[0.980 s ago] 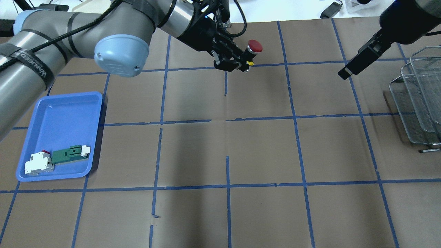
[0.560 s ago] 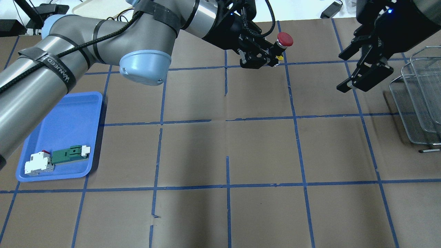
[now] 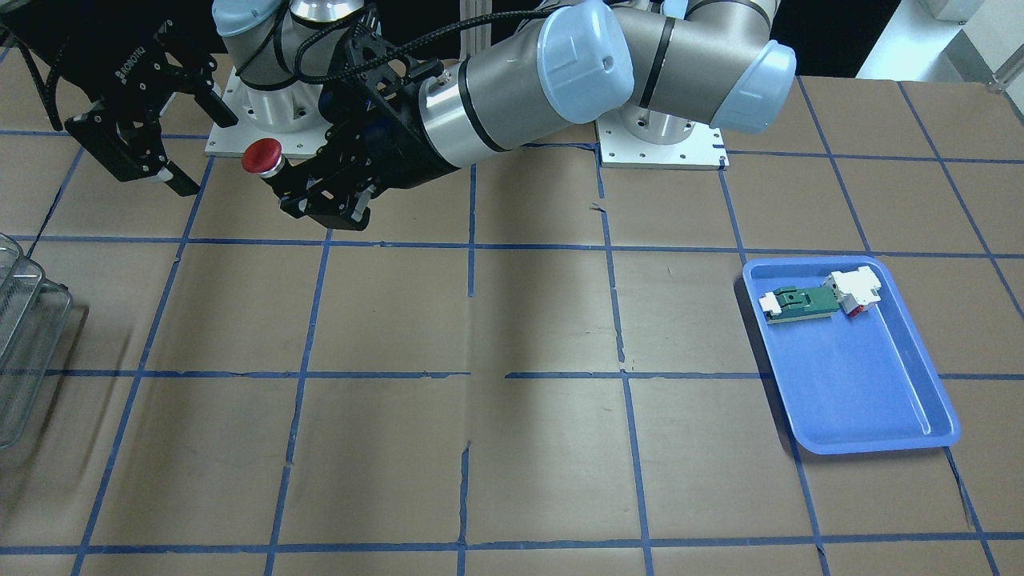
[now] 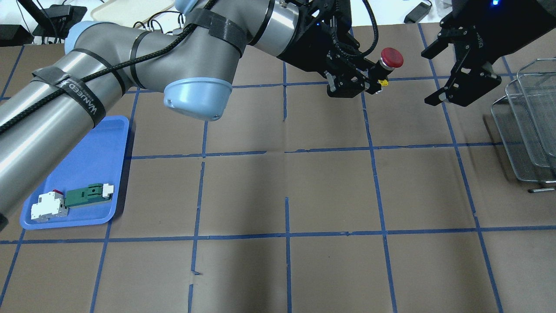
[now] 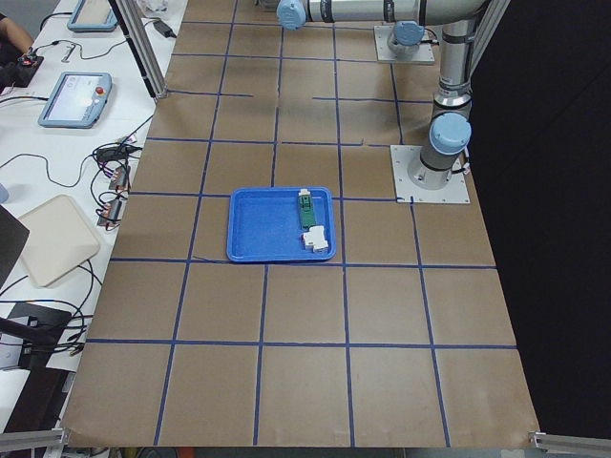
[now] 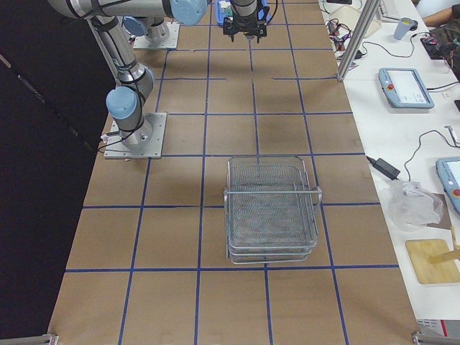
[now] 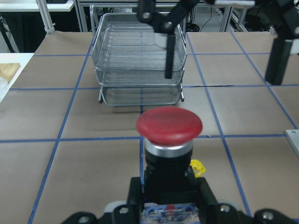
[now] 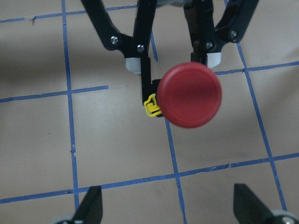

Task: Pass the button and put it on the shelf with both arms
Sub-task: 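Carry the button toward the right gripper while the right gripper approaches it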

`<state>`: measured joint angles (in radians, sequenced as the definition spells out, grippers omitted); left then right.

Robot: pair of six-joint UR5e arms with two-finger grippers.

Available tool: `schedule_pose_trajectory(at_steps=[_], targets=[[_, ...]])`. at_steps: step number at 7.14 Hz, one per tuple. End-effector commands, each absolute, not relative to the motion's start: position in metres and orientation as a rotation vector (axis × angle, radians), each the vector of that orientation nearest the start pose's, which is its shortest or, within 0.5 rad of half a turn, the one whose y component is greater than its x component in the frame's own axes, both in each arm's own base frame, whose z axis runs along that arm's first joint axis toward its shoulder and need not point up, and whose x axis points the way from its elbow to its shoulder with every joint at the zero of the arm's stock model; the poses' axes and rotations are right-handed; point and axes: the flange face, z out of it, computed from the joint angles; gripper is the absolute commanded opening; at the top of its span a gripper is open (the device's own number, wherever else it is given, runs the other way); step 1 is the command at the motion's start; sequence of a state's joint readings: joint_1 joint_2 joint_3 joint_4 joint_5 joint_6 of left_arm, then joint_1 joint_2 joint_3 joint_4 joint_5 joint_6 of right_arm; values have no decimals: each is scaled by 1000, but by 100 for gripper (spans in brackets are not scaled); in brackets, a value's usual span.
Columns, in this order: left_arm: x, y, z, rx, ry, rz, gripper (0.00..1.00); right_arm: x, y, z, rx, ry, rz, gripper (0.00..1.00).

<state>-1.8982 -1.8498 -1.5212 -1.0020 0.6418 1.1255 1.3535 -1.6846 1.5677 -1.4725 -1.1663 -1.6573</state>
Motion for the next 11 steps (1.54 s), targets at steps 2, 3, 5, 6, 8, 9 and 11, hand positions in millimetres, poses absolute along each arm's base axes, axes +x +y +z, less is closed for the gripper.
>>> schedule_pose_trajectory(at_steps=[2,3,5,6,8,9,11], targets=[[-403,-501,466,-1646,-1574,799,0,108,-464,554,-1902,2159,-508,100],[-404,-501,468,-1648,-1571,802,0,111,-463,564,-1902,2167,-521,100],[-402,-501,467,-1645,-1575,804,0,122,-459,567,-1858,2191,-512,100],[-402,-499,472,-1640,-1579,809,0,128,-457,567,-1851,2192,-508,100],[-400,-496,474,-1639,-1579,810,0,133,-457,569,-1843,2173,-530,100],[-400,-493,479,-1642,-1575,818,0,133,-457,571,-1848,2172,-540,88],[-397,-488,489,-1647,-1567,838,0,132,-458,572,-1865,2170,-542,38]])
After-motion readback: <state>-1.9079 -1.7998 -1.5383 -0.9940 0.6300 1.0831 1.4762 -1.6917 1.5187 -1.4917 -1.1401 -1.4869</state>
